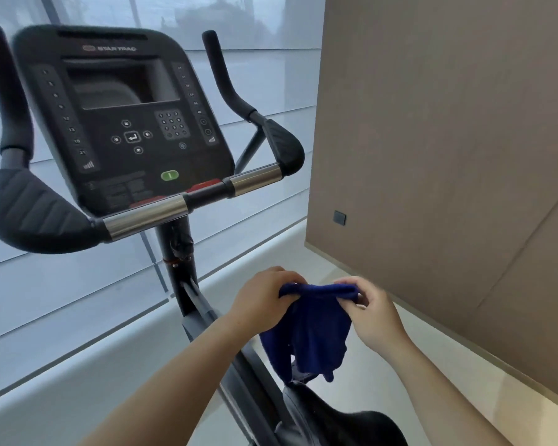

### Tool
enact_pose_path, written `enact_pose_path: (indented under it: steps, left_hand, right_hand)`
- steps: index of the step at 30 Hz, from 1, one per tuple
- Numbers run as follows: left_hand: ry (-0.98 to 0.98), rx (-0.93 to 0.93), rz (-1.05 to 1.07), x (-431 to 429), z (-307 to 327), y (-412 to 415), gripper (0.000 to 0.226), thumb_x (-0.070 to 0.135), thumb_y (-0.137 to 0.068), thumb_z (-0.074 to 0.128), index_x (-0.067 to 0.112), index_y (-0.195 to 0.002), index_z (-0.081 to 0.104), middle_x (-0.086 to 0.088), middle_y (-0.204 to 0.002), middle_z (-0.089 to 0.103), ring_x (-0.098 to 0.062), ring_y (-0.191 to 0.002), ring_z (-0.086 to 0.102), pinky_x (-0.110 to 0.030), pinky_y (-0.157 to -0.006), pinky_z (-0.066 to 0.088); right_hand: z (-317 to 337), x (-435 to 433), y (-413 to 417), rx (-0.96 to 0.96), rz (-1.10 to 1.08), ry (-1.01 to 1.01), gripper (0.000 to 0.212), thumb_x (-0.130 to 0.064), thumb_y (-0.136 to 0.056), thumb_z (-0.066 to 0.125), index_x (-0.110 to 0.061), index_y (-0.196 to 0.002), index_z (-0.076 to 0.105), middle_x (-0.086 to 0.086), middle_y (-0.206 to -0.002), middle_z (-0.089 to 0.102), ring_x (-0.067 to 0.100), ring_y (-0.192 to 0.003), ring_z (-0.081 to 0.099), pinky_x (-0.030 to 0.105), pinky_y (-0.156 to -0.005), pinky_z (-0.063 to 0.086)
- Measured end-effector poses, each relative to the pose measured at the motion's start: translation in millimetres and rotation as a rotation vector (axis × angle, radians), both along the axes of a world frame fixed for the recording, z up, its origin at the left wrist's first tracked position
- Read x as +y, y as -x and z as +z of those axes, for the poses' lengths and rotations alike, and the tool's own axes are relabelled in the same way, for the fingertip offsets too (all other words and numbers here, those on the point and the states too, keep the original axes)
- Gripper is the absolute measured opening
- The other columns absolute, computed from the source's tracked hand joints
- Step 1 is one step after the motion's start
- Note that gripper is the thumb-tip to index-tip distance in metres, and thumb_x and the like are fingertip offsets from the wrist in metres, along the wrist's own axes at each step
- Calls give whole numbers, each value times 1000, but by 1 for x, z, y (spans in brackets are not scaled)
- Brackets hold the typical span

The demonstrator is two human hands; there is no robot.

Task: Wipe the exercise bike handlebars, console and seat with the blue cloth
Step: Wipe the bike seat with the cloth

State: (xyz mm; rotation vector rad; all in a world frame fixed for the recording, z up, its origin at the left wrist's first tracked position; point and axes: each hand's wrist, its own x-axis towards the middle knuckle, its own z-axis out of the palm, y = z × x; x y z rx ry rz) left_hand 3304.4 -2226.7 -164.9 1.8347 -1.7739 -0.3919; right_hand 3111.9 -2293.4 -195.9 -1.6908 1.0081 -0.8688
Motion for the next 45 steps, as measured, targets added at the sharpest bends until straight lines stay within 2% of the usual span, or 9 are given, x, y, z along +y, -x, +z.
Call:
enact_pose_path:
  steps: [8,14,18,22,26,30,36,41,45]
  left_hand:
    - [-138,59,-314,-1,-53,-1,21,15,-86,57,33,-96,62,12,-94,58,-10,-88,54,-23,-79,44]
    - [-372,31,-573,14,-113,10,25,11,-79,59,25,-100,64,6,-105,60,-10,-97,54,-23,-85,43]
    - [-454,-27,-657,20,-138,8,30,16,-78,61,27,-106,64,6,-111,57,-9,-99,52,-16,-84,39]
    - [-600,-18,-698,20,-151,2,41,38,-77,64,37,-118,54,11,-116,48,-8,-104,49,-21,-90,41]
    - [-441,-37,-601,15,-161,6,37,32,-86,60,28,-122,53,7,-121,47,-12,-112,46,-27,-100,38]
    - [-408,-224,-563,12,-184,19,58,33,-94,47,21,-146,24,2,-154,19,-17,-141,18,-31,-114,20]
    - [-442,-433,-661,14,-212,25,57,36,-101,20,19,-148,-7,3,-157,-6,-12,-144,-5,-33,-118,8]
    - [-452,-475,-644,15,-211,26,57,36,-101,20,18,-148,-7,2,-157,-7,-14,-144,-8,-35,-118,8]
    - [-475,-467,-589,20,-203,31,56,34,-101,20,17,-149,-4,2,-158,-3,-16,-144,-4,-34,-118,6]
  right_hand:
    - [-39,49,22,201,-152,6,38,-4,-83,58,-40,-81,68,-18,-81,68,1,-78,62,12,-65,48]
    - [-81,103,32,590,-97,-97,25,-16,-64,52,-39,-73,59,-18,-77,60,4,-71,57,23,-67,48]
    - [-103,118,29,747,12,-159,21,-23,-69,58,-29,-87,66,-16,-83,59,9,-83,57,12,-69,41]
    - [-110,119,19,788,1,-237,26,-46,-80,60,-26,-94,67,-11,-95,65,8,-85,59,24,-77,48]
    - [-124,105,-4,851,-196,-45,21,-30,-94,45,-19,-102,61,-1,-108,59,16,-94,56,32,-82,49]
    - [-158,102,-25,985,-248,122,33,-30,-99,30,-16,-124,48,2,-128,48,19,-115,42,30,-98,37]
    - [-185,104,-29,1097,-327,129,42,-35,-98,27,-19,-134,42,7,-149,35,25,-132,33,43,-110,23]
    - [-185,101,-30,1118,-333,137,43,-35,-98,29,-16,-134,44,6,-153,29,25,-132,34,49,-108,22]
    - [-180,101,-28,1094,-301,162,38,-34,-99,26,-15,-121,49,4,-127,54,23,-118,43,42,-102,31]
